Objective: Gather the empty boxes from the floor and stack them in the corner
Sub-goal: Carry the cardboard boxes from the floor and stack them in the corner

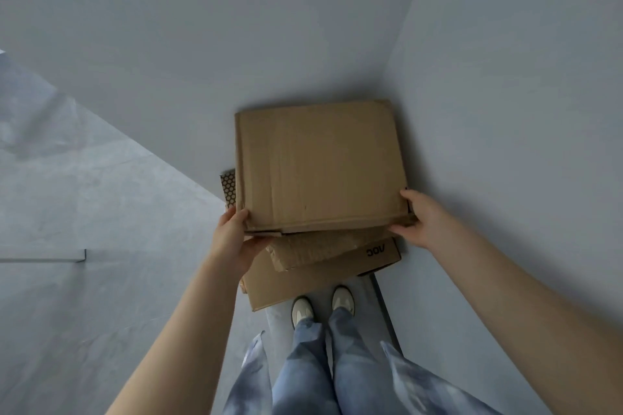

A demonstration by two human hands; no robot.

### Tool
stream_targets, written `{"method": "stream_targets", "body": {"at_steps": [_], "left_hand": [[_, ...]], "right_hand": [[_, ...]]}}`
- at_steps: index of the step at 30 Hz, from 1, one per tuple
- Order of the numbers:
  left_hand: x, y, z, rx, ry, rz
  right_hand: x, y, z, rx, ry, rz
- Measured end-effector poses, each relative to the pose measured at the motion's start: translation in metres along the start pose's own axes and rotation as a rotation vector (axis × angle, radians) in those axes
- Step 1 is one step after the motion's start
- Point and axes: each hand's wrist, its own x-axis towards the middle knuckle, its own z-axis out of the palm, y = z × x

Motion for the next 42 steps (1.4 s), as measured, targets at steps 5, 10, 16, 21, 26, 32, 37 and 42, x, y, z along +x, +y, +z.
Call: {"method": "stream_targets", "body": {"at_steps": [5, 10, 16, 21, 26, 32, 37, 42], "left_hand": [[0.005, -0.011, 0.036, -0.101, -0.01, -0.066], [0.006, -0.015, 0.047, -0.1, 0.038, -0.078], [-0.002, -0.003, 0.039, 0.35, 0.027, -0.021], [-0.019, 0.011, 0.044, 0.579, 0.06, 0.296], [-0.043, 0.023, 0.049, 0.732, 0.089, 0.525], [-0.069, 0.01, 0.049, 0.874, -0.167, 0.686], [-0.089, -0.012, 0.042, 1.063, -0.44, 0.772], [-0.115, -0.052, 0.044, 1.329, -0.759, 0.791]], "right_hand": [[0.005, -0.014, 0.004, 0.254, -0.075, 0.028], [0.003, -0.026, 0.017, 0.271, -0.101, 0.023], [-0.004, -0.024, 0.011, 0.169, -0.148, 0.043], [-0.027, -0.019, 0.002, -0.12, -0.104, -0.085], [-0.064, -0.006, -0.02, -0.307, -0.087, -0.252], [-0.112, 0.042, -0.049, -0.37, 0.048, -0.523], [-0.145, 0.109, -0.079, -0.373, 0.194, -0.659], [-0.182, 0.186, -0.12, -0.264, 0.271, -0.649]]}}
